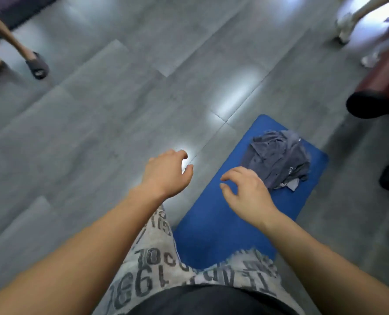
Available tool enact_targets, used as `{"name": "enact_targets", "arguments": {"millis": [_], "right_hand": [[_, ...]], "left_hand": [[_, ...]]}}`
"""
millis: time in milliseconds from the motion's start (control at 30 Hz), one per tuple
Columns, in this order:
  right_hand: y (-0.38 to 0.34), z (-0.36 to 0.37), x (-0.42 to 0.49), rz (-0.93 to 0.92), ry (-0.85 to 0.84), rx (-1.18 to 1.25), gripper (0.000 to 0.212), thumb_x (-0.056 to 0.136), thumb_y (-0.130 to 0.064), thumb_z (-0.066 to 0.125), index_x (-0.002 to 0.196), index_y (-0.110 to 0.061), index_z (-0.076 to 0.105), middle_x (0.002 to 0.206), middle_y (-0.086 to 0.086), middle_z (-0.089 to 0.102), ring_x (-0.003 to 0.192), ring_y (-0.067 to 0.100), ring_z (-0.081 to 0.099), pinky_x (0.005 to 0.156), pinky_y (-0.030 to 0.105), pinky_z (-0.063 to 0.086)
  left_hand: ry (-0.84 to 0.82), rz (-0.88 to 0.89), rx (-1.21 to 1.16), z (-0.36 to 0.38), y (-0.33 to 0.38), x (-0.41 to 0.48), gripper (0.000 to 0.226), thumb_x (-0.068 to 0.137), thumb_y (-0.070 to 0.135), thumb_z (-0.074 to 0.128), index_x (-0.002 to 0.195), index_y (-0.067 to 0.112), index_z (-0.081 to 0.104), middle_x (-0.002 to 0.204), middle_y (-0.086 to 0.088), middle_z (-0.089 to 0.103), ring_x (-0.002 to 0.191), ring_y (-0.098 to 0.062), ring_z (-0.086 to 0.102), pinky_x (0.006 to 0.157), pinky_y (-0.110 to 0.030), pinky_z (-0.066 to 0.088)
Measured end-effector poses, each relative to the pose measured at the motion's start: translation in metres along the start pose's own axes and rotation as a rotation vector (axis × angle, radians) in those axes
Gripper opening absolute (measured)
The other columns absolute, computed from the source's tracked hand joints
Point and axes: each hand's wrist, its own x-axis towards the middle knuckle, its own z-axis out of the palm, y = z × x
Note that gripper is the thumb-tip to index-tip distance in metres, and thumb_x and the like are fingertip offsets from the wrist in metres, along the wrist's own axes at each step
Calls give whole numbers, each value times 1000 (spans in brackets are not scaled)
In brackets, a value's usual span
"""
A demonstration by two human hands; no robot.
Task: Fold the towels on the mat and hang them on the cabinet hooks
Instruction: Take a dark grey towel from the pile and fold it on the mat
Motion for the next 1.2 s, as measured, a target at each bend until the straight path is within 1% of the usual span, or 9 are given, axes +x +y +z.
{"name": "enact_targets", "arguments": {"millis": [133, 267, 433, 600, 733, 867, 967, 1100, 1200], "right_hand": [[-40, -5, 66, 140, 9, 48, 24, 98, -31, 57, 117, -20, 66, 117, -2, 63, 111, 23, 53, 98, 42, 45], [-43, -30, 115, 311, 112, 104, 26, 96, -28, 58, 120, -19, 65, 119, -2, 62, 113, 23, 53, 99, 43, 44], [0, -51, 162, 538, 326, 185, 27, 92, -25, 63, 117, -17, 67, 116, 1, 65, 107, 27, 57, 94, 45, 48], [63, -56, 195, 775, 401, 287, 28, 92, -26, 64, 119, -16, 66, 117, 2, 63, 110, 29, 56, 92, 46, 48], [132, -44, 219, 973, 414, 364, 32, 94, -27, 63, 124, -16, 64, 127, 5, 61, 120, 30, 52, 95, 48, 47], [210, -13, 246, 1123, 483, 442, 32, 96, -27, 61, 126, -16, 63, 127, 4, 57, 118, 28, 50, 89, 44, 50], [270, 21, 275, 1183, 536, 488, 31, 96, -24, 62, 126, -16, 63, 128, 3, 57, 118, 27, 51, 90, 38, 49], [361, 69, 317, 1276, 600, 549, 33, 96, -22, 62, 128, -13, 62, 134, 5, 55, 122, 29, 50, 97, 40, 47], [428, 101, 343, 1354, 672, 567, 37, 95, -22, 64, 130, -10, 62, 139, 9, 52, 129, 31, 48, 106, 40, 41]], "left_hand": [[-75, 150, 119, -60, -26, 94, 44, 99, 44, 46, 137, 23, 55, 129, -5, 61, 116, -28, 58, 96, -39, 41], [-140, 315, 197, -104, -5, 178, 45, 99, 45, 47, 137, 23, 55, 131, -6, 60, 119, -29, 57, 97, -39, 42], [-217, 568, 363, -123, 71, 284, 46, 99, 48, 46, 137, 24, 54, 131, -6, 61, 118, -30, 58, 95, -40, 44], [-281, 746, 494, -105, 165, 383, 45, 98, 48, 45, 135, 24, 55, 129, -7, 62, 115, -31, 60, 91, -40, 47], [-381, 894, 572, -42, 234, 456, 45, 99, 48, 46, 135, 23, 55, 130, -7, 61, 112, -32, 61, 89, -41, 50], [-482, 1029, 686, 50, 295, 522, 45, 98, 50, 46, 135, 25, 53, 129, -6, 61, 113, -31, 62, 94, -44, 52], [-615, 1102, 761, 130, 325, 564, 44, 97, 52, 47, 134, 28, 53, 128, -5, 60, 114, -29, 60, 93, -42, 51], [-747, 1154, 829, 234, 353, 622, 43, 97, 48, 47, 134, 27, 51, 132, -7, 56, 115, -33, 58, 96, -47, 49], [-781, 1201, 800, 306, 376, 658, 45, 100, 43, 46, 142, 27, 45, 145, -6, 47, 124, -35, 53, 96, -49, 49]]}}
